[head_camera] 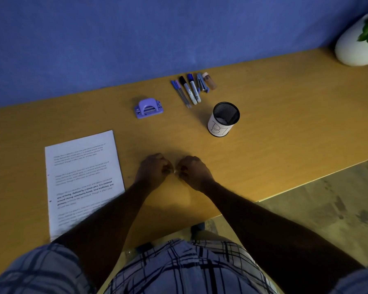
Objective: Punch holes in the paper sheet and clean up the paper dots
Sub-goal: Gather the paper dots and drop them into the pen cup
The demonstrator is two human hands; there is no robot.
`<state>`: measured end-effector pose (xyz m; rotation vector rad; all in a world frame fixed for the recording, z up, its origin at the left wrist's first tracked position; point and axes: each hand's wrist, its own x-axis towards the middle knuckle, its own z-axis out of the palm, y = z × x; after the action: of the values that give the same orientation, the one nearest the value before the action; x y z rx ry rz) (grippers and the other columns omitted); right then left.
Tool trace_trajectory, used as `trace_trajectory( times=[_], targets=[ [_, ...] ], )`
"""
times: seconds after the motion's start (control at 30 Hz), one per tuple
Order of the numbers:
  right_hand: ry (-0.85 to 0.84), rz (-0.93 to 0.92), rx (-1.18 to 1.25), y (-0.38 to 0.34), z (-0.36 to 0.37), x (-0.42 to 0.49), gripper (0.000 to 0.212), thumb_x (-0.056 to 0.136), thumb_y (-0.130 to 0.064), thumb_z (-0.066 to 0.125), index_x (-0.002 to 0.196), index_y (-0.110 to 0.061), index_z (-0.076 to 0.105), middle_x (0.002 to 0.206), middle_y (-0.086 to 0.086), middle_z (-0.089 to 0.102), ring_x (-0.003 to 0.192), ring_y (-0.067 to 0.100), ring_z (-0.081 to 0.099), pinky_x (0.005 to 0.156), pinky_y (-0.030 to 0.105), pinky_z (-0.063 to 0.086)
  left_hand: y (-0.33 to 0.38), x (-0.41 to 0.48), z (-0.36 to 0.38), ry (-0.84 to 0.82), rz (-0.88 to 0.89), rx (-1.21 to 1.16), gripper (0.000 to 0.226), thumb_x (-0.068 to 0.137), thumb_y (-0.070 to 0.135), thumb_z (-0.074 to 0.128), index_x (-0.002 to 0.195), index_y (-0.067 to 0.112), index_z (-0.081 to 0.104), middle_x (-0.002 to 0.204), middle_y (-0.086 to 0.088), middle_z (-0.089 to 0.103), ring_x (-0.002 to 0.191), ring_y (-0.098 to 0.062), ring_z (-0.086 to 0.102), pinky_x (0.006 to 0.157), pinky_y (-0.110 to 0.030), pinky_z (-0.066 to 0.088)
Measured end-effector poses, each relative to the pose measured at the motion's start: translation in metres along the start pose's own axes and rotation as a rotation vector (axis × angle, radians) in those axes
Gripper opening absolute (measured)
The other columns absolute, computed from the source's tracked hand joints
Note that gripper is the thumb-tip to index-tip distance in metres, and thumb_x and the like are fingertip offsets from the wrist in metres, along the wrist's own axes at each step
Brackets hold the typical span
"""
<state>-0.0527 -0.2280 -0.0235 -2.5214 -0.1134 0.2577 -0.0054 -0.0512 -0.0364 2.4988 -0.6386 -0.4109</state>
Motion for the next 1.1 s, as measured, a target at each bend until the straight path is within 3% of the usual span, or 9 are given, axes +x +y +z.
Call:
trace_trajectory(
  times=[0.37, 0.53, 0.7, 0.83, 0.93, 1.03, 1.1],
  targets=[
    [-0.09, -0.004, -0.131, -0.006, 0.002, 0.014, 0.014, 0.089, -0.023, 0.061, 0.098, -0.02, 0.07, 0.104, 0.0, 0.066, 0.096, 0.021, 0.062, 0.081, 0.04, 0.054, 0.001, 0.006, 0.005, -0.07, -0.018, 0.191, 0.019, 0.089, 0.032, 0.059, 0.103, 0.021, 0.066, 0.107, -0.004, 0.054, 0.101, -0.026, 0.052, 0.085, -0.043, 0.046],
    [-0.222, -0.008, -0.29, -0.011, 0.002, 0.023, 0.019, 0.091, -0.024, 0.055, 0.107, -0.018, 0.063, 0.114, 0.005, 0.06, 0.11, 0.024, 0.055, 0.096, 0.044, 0.043, 0.0, 0.006, 0.003, -0.113, 0.003, 0.219, 0.021, 0.091, 0.029, 0.057, 0.107, 0.018, 0.064, 0.112, -0.005, 0.052, 0.105, -0.026, 0.049, 0.089, -0.044, 0.044],
    [-0.287, 0.013, -0.457, -0.012, -0.003, 0.023, 0.029, 0.093, -0.021, 0.05, 0.12, -0.012, 0.056, 0.124, 0.011, 0.055, 0.116, 0.029, 0.05, 0.098, 0.047, 0.038, -0.012, 0.007, -0.007, -0.178, 0.042, 0.086, 0.012, 0.091, 0.024, 0.058, 0.098, 0.015, 0.064, 0.105, -0.004, 0.055, 0.097, -0.022, 0.054, 0.085, -0.044, 0.049],
    [-0.219, 0.276, -0.077, 0.006, -0.017, 0.021, 0.025, 0.097, -0.023, 0.046, 0.116, -0.011, 0.059, 0.121, 0.011, 0.058, 0.113, 0.029, 0.053, 0.099, 0.049, 0.04, -0.014, 0.007, -0.017, -0.115, -0.064, -0.176, 0.011, 0.094, 0.015, 0.056, 0.098, 0.006, 0.061, 0.099, -0.006, 0.056, 0.091, -0.016, 0.053, 0.081, -0.031, 0.048],
    [-0.19, 0.315, 0.101, 0.015, -0.03, 0.018, 0.023, 0.098, -0.022, 0.05, 0.101, -0.004, 0.063, 0.102, 0.012, 0.06, 0.098, 0.028, 0.057, 0.088, 0.045, 0.047, -0.01, 0.011, -0.025, -0.081, -0.138, -0.294, 0.011, 0.095, 0.016, 0.054, 0.094, 0.007, 0.059, 0.091, -0.004, 0.056, 0.083, -0.013, 0.054, 0.07, -0.018, 0.041],
    [-0.174, 0.336, 0.243, 0.013, -0.04, 0.014, 0.023, 0.098, -0.018, 0.05, 0.096, 0.001, 0.063, 0.09, 0.01, 0.057, 0.085, 0.023, 0.055, 0.077, 0.04, 0.047, -0.004, 0.019, -0.03, -0.068, -0.172, -0.353, 0.015, 0.095, 0.022, 0.056, 0.088, 0.01, 0.06, 0.08, -0.001, 0.055, 0.075, -0.014, 0.054, 0.064, -0.024, 0.041],
    [-0.147, 0.391, 0.497, 0.006, -0.047, 0.011, 0.018, 0.098, -0.013, 0.05, 0.087, -0.006, 0.062, 0.082, 0.004, 0.056, 0.075, 0.015, 0.052, 0.065, 0.03, 0.043, 0.004, 0.025, -0.034, -0.065, -0.164, -0.383, 0.016, 0.095, 0.023, 0.056, 0.089, 0.008, 0.061, 0.08, -0.002, 0.057, 0.074, -0.012, 0.054, 0.064, -0.026, 0.039]
  ],
)
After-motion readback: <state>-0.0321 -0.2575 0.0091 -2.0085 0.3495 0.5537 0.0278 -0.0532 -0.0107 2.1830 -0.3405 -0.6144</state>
